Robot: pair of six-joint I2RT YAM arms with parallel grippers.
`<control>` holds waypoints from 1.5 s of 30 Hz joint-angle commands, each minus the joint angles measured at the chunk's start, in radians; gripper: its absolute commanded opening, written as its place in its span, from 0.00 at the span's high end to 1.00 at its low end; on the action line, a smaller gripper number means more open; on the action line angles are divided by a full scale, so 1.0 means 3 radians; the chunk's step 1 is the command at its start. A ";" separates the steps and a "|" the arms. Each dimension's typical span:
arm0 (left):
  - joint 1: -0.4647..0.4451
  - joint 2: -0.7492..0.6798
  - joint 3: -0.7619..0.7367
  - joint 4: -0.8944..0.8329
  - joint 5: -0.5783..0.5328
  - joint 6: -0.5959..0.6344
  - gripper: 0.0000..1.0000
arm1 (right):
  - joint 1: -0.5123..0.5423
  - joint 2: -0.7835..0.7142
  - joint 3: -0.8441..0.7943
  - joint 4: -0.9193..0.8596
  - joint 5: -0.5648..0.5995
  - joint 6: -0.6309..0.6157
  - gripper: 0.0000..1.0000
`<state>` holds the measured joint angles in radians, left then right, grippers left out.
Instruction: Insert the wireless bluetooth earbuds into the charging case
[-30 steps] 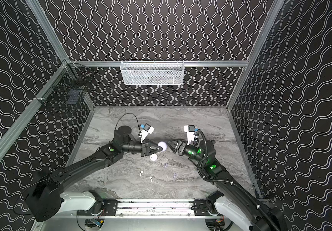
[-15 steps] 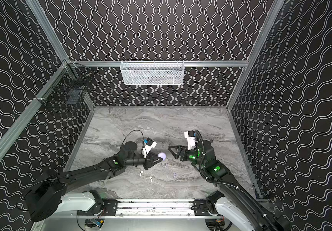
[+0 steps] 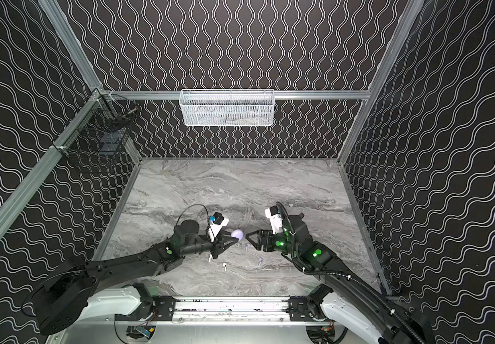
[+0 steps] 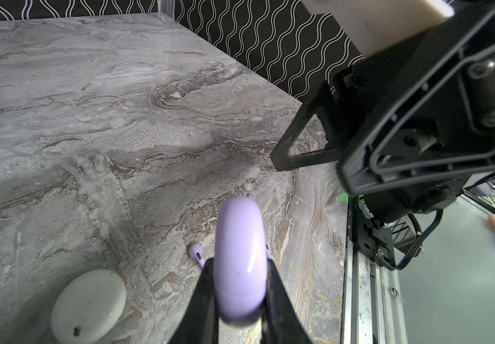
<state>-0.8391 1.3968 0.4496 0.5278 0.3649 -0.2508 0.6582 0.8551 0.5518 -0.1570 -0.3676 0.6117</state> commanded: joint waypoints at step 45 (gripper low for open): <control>-0.0235 -0.0287 -0.0472 0.0737 -0.0757 0.0994 1.00 | 0.0893 0.0879 0.0833 -0.0730 0.1292 0.0027 0.29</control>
<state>-0.9066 1.3056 0.3054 0.7307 0.1440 0.0315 0.9245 1.1072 0.7887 -0.4038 0.0097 0.6102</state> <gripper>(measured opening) 0.192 0.713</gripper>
